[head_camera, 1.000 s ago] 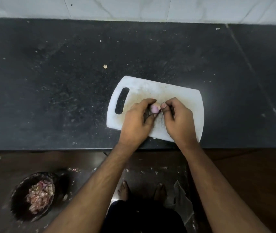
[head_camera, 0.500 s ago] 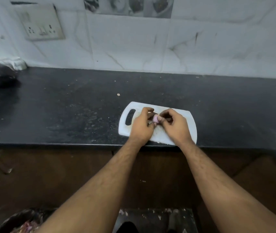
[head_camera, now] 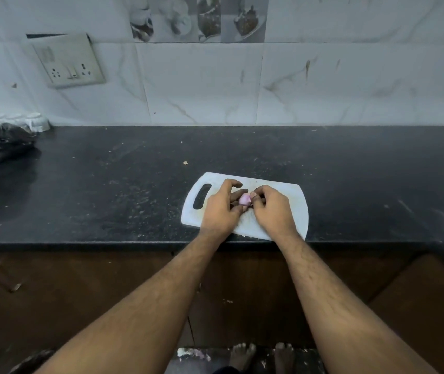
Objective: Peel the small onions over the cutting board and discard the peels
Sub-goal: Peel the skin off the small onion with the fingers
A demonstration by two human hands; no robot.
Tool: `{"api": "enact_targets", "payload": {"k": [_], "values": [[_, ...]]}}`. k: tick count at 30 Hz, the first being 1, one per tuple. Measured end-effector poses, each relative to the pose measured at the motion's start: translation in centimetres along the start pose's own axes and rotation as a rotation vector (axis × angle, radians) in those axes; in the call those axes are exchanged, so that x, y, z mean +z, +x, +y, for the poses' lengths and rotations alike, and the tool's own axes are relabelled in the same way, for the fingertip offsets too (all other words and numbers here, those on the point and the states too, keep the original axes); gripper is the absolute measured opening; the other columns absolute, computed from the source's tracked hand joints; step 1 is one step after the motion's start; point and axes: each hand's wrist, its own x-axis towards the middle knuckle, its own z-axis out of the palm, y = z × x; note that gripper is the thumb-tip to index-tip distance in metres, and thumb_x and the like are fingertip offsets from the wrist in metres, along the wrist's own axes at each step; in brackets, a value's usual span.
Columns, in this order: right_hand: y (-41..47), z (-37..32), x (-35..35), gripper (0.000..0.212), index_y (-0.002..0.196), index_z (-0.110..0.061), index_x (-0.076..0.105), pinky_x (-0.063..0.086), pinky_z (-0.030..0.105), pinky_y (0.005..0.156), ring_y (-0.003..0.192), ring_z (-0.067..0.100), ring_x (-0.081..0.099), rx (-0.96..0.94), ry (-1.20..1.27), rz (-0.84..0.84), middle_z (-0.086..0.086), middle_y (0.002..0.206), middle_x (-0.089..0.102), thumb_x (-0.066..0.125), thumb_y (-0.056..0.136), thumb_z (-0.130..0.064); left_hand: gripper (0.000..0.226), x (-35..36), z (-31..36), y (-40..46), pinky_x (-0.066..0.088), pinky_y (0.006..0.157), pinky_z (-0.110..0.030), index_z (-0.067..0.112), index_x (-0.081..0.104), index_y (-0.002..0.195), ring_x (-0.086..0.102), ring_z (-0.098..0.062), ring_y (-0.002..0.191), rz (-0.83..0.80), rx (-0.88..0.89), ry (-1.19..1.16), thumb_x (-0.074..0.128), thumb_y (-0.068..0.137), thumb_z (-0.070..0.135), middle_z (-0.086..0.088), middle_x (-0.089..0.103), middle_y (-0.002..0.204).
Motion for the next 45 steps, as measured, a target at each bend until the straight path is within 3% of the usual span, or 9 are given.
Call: {"api": "enact_targets", "payload": {"k": [9, 11, 13, 16, 19, 24, 30, 41, 45], "values": [[0.5, 0.2, -0.1, 0.023, 0.116, -0.008, 0.065, 0.042, 0.024, 0.075, 0.092, 0.016, 0.062, 0.123, 0.073, 0.059, 0.004, 0.106, 0.072, 0.049, 0.106, -0.021, 0.034, 0.0, -0.2, -0.1, 0.04, 0.079, 0.003, 0.02, 0.055, 0.123, 0.067, -0.005, 0.112, -0.031, 0.051, 0.057, 0.07, 0.094, 0.013, -0.001, 0.074, 0.124], [0.2, 0.3, -0.1, 0.016, 0.11, -0.01, 0.064, 0.046, 0.021, 0.069, 0.09, 0.017, 0.066, 0.127, 0.105, 0.101, -0.001, 0.096, 0.07, 0.05, 0.104, -0.012, 0.039, 0.0, -0.2, 0.0, 0.042, 0.085, -0.003, 0.022, 0.053, 0.128, 0.068, -0.007, 0.114, -0.038, 0.034, 0.052, 0.07, 0.094, 0.013, 0.0, 0.073, 0.127], [0.0, 0.2, -0.1, 0.022, 0.115, -0.011, 0.064, 0.053, 0.021, 0.076, 0.093, 0.015, 0.069, 0.113, 0.127, 0.113, -0.004, 0.097, 0.07, 0.047, 0.103, -0.005, 0.042, 0.1, -0.3, 0.2, 0.045, 0.091, -0.014, 0.022, 0.052, 0.131, 0.067, -0.009, 0.115, -0.034, 0.026, 0.071, 0.07, 0.094, 0.011, 0.001, 0.072, 0.127], [0.1, -0.1, -0.2, 0.027, 0.127, -0.015, 0.065, 0.052, 0.023, 0.087, 0.101, 0.01, 0.067, 0.065, 0.154, 0.072, -0.006, 0.111, 0.072, 0.05, 0.105, -0.018, 0.039, 0.2, -0.6, 0.5, 0.05, 0.099, -0.026, 0.022, 0.054, 0.13, 0.067, -0.009, 0.116, 0.0, 0.033, 0.11, 0.068, 0.095, 0.011, 0.001, 0.073, 0.124], [0.1, -0.1, 0.0, 0.02, 0.107, -0.018, 0.071, 0.05, 0.014, 0.077, 0.088, 0.001, 0.067, 0.017, 0.174, 0.043, -0.011, 0.094, 0.074, 0.067, 0.097, -0.035, 0.026, 0.4, -0.7, 0.6, 0.052, 0.098, -0.029, 0.018, 0.062, 0.121, 0.067, -0.01, 0.11, 0.024, 0.076, 0.135, 0.065, 0.096, 0.012, 0.003, 0.075, 0.114], [0.1, 0.2, 0.1, 0.017, 0.094, -0.018, 0.074, 0.052, 0.017, 0.073, 0.082, 0.002, 0.07, 0.052, 0.185, 0.055, -0.009, 0.084, 0.076, 0.073, 0.092, -0.034, 0.024, 0.6, -0.5, 0.4, 0.046, 0.087, -0.016, 0.018, 0.065, 0.118, 0.066, -0.008, 0.101, 0.02, 0.092, 0.169, 0.062, 0.096, 0.008, 0.004, 0.075, 0.109], [0.5, 0.6, -0.2, 0.009, 0.082, -0.018, 0.078, 0.054, 0.025, 0.072, 0.08, 0.009, 0.072, 0.149, 0.295, 0.063, -0.006, 0.079, 0.077, 0.075, 0.089, -0.023, 0.026, 0.5, -0.6, 0.3, 0.052, 0.093, -0.023, 0.017, 0.067, 0.116, 0.068, -0.008, 0.103, 0.024, 0.104, 0.151, 0.064, 0.094, 0.004, 0.005, 0.076, 0.106], [0.9, 1.2, 0.2, 0.016, 0.095, -0.011, 0.073, 0.06, 0.03, 0.073, 0.076, 0.013, 0.072, 0.145, 0.203, 0.124, -0.002, 0.081, 0.075, 0.064, 0.098, -0.025, 0.026, 0.6, -0.9, 0.5, 0.055, 0.097, -0.03, 0.017, 0.068, 0.113, 0.07, -0.007, 0.103, 0.021, 0.124, 0.129, 0.066, 0.092, 0.002, 0.006, 0.076, 0.105], [1.0, 1.1, 0.2, 0.017, 0.1, -0.008, 0.07, 0.06, 0.025, 0.07, 0.072, 0.01, 0.072, 0.156, 0.186, 0.126, 0.0, 0.083, 0.075, 0.061, 0.101, -0.023, 0.032, 0.6, -1.3, 0.8, 0.054, 0.1, -0.033, 0.018, 0.066, 0.118, 0.069, -0.008, 0.106, -0.005, 0.123, 0.139, 0.067, 0.091, 0.002, 0.006, 0.075, 0.11]]}}
